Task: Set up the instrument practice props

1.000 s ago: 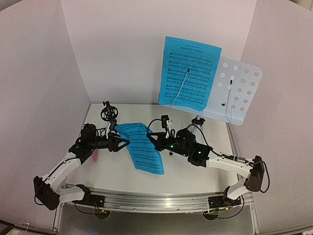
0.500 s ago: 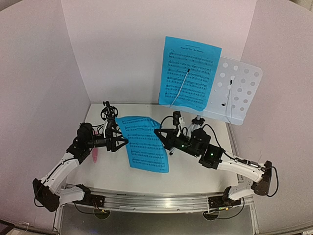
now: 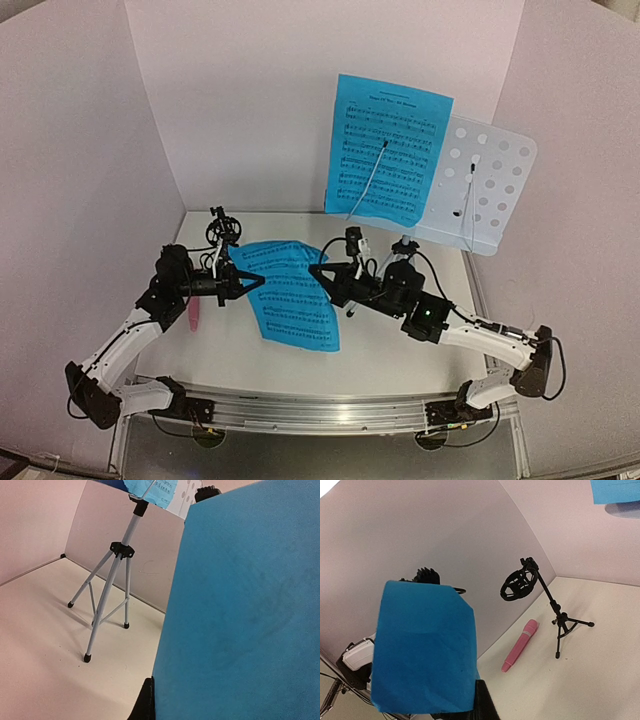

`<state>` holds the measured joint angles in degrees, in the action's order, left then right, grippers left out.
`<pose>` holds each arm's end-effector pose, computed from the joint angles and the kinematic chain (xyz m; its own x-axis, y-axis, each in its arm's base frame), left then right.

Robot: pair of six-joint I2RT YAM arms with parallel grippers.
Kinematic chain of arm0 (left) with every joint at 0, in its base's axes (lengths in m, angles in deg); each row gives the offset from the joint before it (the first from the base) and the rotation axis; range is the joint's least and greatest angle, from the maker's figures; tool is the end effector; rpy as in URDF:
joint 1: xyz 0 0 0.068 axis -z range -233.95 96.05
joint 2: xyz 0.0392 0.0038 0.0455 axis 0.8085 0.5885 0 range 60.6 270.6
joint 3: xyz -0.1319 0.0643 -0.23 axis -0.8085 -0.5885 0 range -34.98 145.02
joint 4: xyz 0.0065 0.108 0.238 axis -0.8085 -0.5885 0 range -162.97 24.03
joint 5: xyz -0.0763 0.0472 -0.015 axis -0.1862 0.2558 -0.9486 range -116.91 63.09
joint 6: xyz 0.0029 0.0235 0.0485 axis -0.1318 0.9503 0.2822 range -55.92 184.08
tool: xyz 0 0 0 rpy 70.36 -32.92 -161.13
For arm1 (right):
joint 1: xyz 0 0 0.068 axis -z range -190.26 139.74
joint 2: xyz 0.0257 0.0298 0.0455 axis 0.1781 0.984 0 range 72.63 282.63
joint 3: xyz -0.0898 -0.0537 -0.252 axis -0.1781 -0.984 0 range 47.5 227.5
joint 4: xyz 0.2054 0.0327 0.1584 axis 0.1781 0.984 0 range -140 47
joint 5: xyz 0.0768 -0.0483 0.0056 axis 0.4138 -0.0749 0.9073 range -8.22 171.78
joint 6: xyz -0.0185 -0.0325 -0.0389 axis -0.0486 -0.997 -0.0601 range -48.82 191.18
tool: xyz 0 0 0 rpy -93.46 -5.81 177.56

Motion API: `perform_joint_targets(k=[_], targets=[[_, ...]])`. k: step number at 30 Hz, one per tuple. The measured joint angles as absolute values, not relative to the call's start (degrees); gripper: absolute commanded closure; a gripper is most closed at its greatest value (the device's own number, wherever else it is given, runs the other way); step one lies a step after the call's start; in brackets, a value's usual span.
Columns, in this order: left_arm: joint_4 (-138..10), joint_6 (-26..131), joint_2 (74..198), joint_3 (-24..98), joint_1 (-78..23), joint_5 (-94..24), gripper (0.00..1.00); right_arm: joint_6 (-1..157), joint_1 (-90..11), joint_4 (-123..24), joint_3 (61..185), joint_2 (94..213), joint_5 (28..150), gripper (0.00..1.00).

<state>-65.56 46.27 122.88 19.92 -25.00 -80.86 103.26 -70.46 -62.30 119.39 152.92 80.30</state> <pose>0.1980 -0.1424 0.3636 -0.4030 0.0172 -0.9151 0.9073 0.1385 -0.3970 0.1678 0.2910 0.4048 -0.4253 0.3258 -0.8444 -0.7421 0.4085 0.5314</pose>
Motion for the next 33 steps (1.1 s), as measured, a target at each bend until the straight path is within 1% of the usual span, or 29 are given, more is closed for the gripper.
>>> perform_joint_targets(k=[2,4,6,9,15,16,17,20,21,23,28,33], targets=[[-69.9,49.5,123.0,22.1,-25.0,-81.8,1.00,102.2,-70.5,-60.9,119.4,152.3,80.0,0.65],[-75.1,54.0,123.2,24.5,-25.0,-83.0,1.00,100.4,-70.5,-58.4,119.4,151.1,79.0,0.55],[-80.0,58.8,123.3,26.5,-25.0,-84.2,1.00,98.8,-70.5,-56.3,119.4,149.5,77.9,0.48],[-85.2,64.3,123.3,27.9,-25.0,-85.8,1.00,96.7,-70.6,-54.3,119.4,146.8,76.6,0.43],[-89.9,68.4,124.5,29.1,-25.0,-87.8,1.00,94.0,-70.6,-51.5,120.2,145.7,76.0,0.43],[-90.1,68.7,124.7,29.2,-25.0,-88.0,1.00,93.6,-70.6,-51.0,120.4,145.9,76.0,0.45],[-90.2,68.7,124.8,29.2,-25.0,-88.2,1.00,93.2,-70.6,-50.2,120.6,146.2,76.0,0.51],[-90.5,68.7,125.0,29.5,-25.0,-88.9,1.00,91.9,-70.6,-48.6,121.6,147.2,76.0,0.81],[-90.5,68.7,125.0,29.7,-25.0,-89.2,1.00,91.2,-70.6,-48.3,121.9,147.4,76.0,0.88],[-90.9,69.0,125.1,30.0,-25.0,-89.7,1.00,90.2,-70.6,-47.8,122.3,147.5,75.7,0.99],[-97.0,74.3,125.8,31.8,-25.0,-89.5,1.00,88.7,-70.6,-44.7,123.1,146.2,74.9,1.00],[-101.5,79.3,127.7,34.0,-24.6,-87.8,1.00,87.4,-71.4,-36.3,126.1,145.4,75.6,1.00]])
